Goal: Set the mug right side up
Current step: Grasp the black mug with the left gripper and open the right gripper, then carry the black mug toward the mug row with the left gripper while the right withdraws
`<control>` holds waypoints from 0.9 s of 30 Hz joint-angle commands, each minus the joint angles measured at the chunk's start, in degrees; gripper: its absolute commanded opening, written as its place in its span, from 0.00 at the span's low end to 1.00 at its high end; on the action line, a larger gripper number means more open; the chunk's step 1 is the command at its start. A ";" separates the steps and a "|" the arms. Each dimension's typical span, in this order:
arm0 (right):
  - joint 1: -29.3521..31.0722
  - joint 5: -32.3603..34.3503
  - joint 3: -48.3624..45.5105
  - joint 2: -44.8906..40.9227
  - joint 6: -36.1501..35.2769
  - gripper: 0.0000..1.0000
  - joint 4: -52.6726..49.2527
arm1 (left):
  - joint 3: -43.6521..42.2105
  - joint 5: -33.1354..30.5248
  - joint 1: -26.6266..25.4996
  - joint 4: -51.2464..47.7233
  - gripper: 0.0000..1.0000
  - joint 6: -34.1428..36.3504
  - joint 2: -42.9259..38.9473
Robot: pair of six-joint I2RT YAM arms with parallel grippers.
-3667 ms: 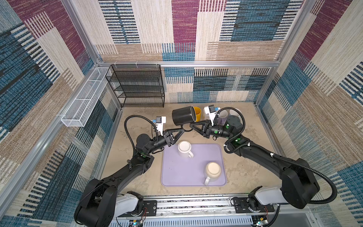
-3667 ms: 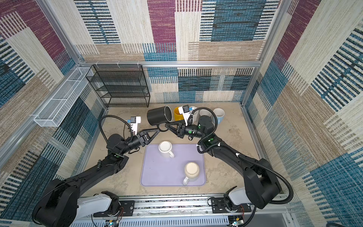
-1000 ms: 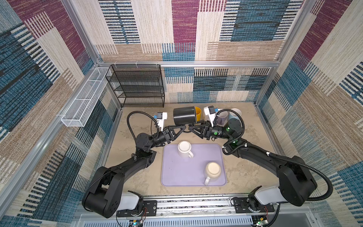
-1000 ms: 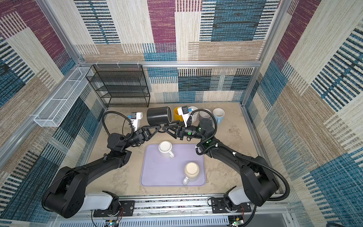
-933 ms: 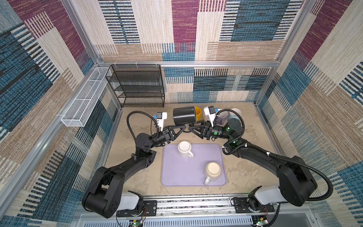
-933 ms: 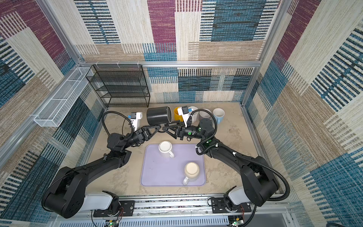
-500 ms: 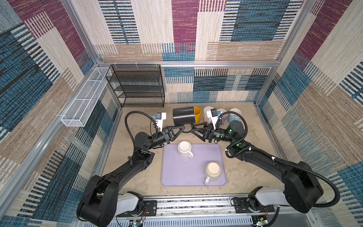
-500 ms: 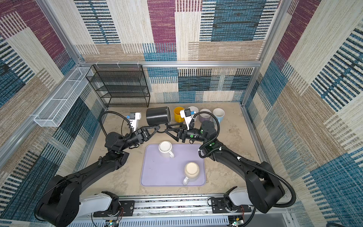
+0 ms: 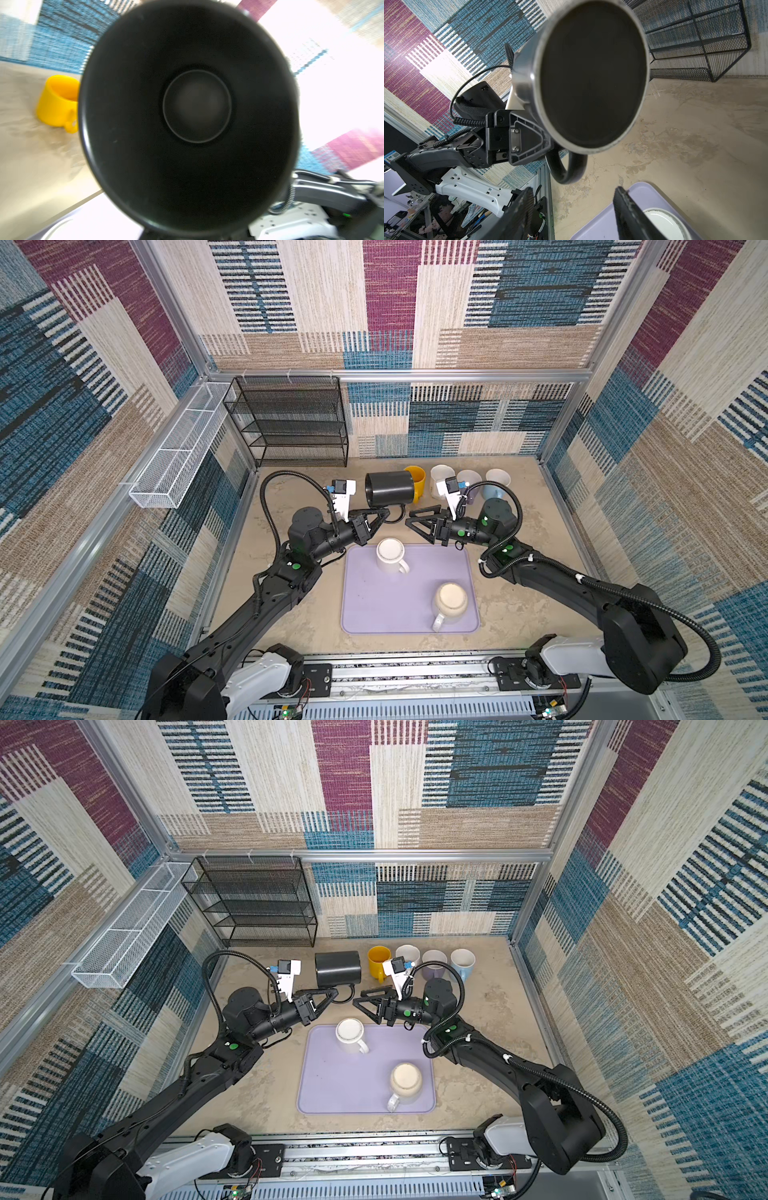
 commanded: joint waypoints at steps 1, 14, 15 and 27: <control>-0.10 0.21 -0.38 -0.16 -0.62 0.63 0.00 | 4.00 -10.49 -2.79 -11.23 0.00 10.11 0.02; -0.38 1.76 -0.87 -1.68 -2.28 0.63 -3.41 | 16.59 -41.05 -13.36 -33.03 0.00 17.54 8.16; -0.45 1.76 -1.01 -1.70 -2.25 0.63 -3.43 | 17.90 -43.34 -13.73 -34.96 0.00 17.46 8.93; -0.64 2.19 -1.19 -1.96 -2.56 0.63 -4.23 | 26.63 -62.40 -18.26 -47.50 0.00 19.87 17.42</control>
